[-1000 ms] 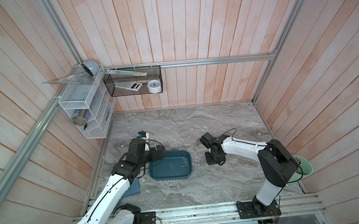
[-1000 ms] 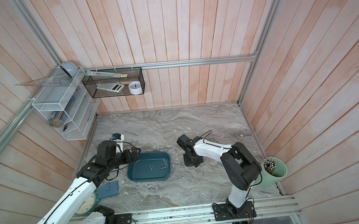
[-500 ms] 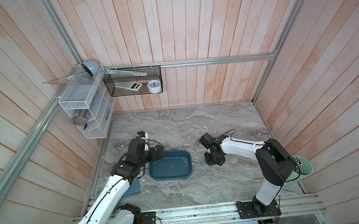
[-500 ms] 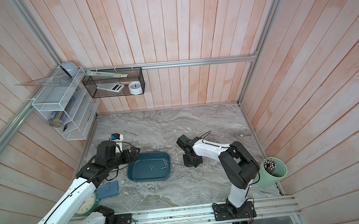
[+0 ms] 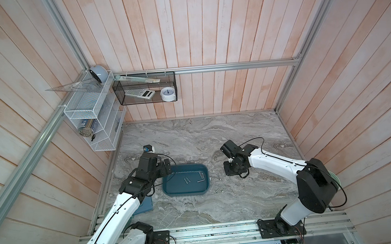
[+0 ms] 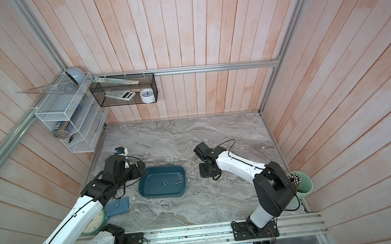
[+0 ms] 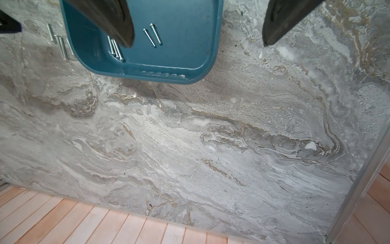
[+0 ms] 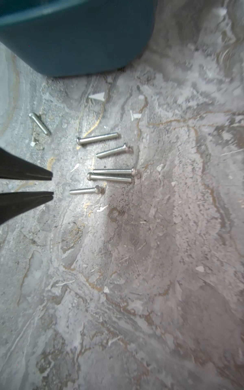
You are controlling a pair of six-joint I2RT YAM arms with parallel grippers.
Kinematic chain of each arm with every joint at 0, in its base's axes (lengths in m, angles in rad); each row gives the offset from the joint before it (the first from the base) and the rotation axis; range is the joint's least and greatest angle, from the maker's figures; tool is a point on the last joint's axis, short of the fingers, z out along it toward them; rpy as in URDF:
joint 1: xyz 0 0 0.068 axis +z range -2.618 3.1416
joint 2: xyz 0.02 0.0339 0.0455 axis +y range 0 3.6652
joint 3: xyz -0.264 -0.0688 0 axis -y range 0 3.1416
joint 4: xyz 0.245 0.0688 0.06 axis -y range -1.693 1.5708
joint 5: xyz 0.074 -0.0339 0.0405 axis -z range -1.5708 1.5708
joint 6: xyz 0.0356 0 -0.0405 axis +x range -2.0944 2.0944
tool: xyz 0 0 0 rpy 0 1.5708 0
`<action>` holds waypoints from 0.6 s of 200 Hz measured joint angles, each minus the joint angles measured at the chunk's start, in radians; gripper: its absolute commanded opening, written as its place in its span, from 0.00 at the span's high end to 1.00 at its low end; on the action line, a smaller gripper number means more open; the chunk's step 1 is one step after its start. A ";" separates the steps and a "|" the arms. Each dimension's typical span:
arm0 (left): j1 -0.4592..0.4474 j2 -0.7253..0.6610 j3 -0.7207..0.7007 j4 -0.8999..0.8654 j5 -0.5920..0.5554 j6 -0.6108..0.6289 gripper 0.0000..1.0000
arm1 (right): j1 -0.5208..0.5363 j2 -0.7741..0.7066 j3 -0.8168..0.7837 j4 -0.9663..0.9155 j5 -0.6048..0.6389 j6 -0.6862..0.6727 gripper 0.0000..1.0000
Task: Take out the screws from the storage box
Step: Place the screw at the center of the board, then pick up the screw from the storage box.
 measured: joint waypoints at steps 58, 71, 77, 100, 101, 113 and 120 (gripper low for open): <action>0.000 -0.058 0.000 0.026 0.026 0.000 0.00 | 0.157 0.067 0.275 -0.050 -0.005 -0.009 0.90; 0.000 -0.067 -0.001 0.032 0.027 0.000 0.00 | 0.195 0.120 0.346 -0.056 -0.003 -0.015 0.90; 0.000 -0.069 -0.001 0.034 0.027 0.000 0.00 | 0.212 0.148 0.378 -0.060 -0.003 -0.019 0.90; 0.000 -0.071 -0.001 0.035 0.027 0.000 0.00 | 0.262 0.271 0.484 -0.085 0.002 -0.030 0.90; 0.000 -0.071 -0.001 0.035 0.027 0.000 0.00 | 0.264 0.278 0.491 -0.088 0.003 -0.031 0.90; 0.000 -0.071 -0.001 0.035 0.026 0.000 0.00 | 0.280 0.340 0.533 -0.106 0.008 -0.037 0.90; 0.000 -0.071 -0.001 0.035 0.026 0.000 0.00 | 0.285 0.373 0.551 -0.114 0.010 -0.042 0.90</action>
